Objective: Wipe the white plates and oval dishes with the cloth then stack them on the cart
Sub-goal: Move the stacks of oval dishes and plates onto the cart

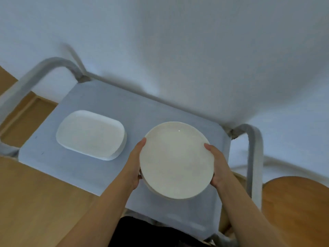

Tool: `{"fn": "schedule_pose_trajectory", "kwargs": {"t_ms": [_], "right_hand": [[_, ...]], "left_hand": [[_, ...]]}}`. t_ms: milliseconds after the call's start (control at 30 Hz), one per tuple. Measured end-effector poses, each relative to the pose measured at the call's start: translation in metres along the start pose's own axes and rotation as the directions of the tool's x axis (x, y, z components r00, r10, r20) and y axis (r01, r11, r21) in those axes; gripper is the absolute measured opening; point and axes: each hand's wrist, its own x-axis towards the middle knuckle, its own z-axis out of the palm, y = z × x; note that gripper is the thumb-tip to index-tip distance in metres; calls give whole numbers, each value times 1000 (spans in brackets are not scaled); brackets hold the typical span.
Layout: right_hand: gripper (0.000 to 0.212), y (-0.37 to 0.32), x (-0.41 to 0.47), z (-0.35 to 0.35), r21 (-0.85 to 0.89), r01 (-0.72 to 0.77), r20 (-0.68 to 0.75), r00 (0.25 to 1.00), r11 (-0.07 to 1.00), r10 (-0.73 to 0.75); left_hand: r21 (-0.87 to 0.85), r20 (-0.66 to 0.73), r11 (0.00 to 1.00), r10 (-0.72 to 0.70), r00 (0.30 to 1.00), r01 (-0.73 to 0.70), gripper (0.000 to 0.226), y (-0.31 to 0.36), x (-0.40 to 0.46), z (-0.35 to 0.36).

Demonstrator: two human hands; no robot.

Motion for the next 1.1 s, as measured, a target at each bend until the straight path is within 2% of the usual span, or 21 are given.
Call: {"fn": "schedule_pose_trajectory", "kwargs": {"t_ms": [133, 267, 467, 600, 667, 700, 767, 867, 933, 1000, 1100], "right_hand": [[29, 6, 19, 3, 23, -28, -51, 998, 999, 29], [36, 11, 26, 3, 57, -36, -73, 997, 998, 40], [29, 13, 28, 4, 69, -45, -131, 990, 997, 54], [24, 8, 19, 9, -54, -36, -177, 984, 998, 26], [24, 2, 12, 10, -203, 36, -240, 967, 979, -85], [25, -1, 6, 9, -292, 85, -262, 951, 953, -166], [31, -6, -12, 6, -402, 170, -281, 912, 900, -298], [20, -11, -47, -6, -408, 276, -303, 858, 870, -414], [16, -10, -70, -20, -384, 318, -337, 826, 867, -452], [13, -5, -94, -40, -345, 347, -402, 785, 872, -471], [13, 13, -129, -83, -305, 382, -527, 695, 872, -489]], "left_hand": [[57, 64, 998, 23, 998, -27, 31, 7, 25, -2], [45, 105, 998, 37, 994, -41, 28, 6, 41, -3], [45, 143, 998, 47, 989, -54, 31, 5, 47, -3], [108, 145, 992, 45, 988, -61, 30, 13, 44, -10], [183, 130, 973, 117, 985, -139, 25, 25, 41, -13], [261, 133, 943, 175, 975, -205, 26, 32, 41, -12], [479, 153, 807, 311, 938, -346, 40, 47, 37, -5], [628, 285, 546, 501, 817, -554, 45, 61, 16, 22], [642, 441, 367, 541, 716, -673, 45, 59, -4, 48], [600, 569, 237, 545, 616, -764, 44, 49, -26, 75], [498, 714, 196, 460, 528, -845, 42, 24, -60, 117]]}}
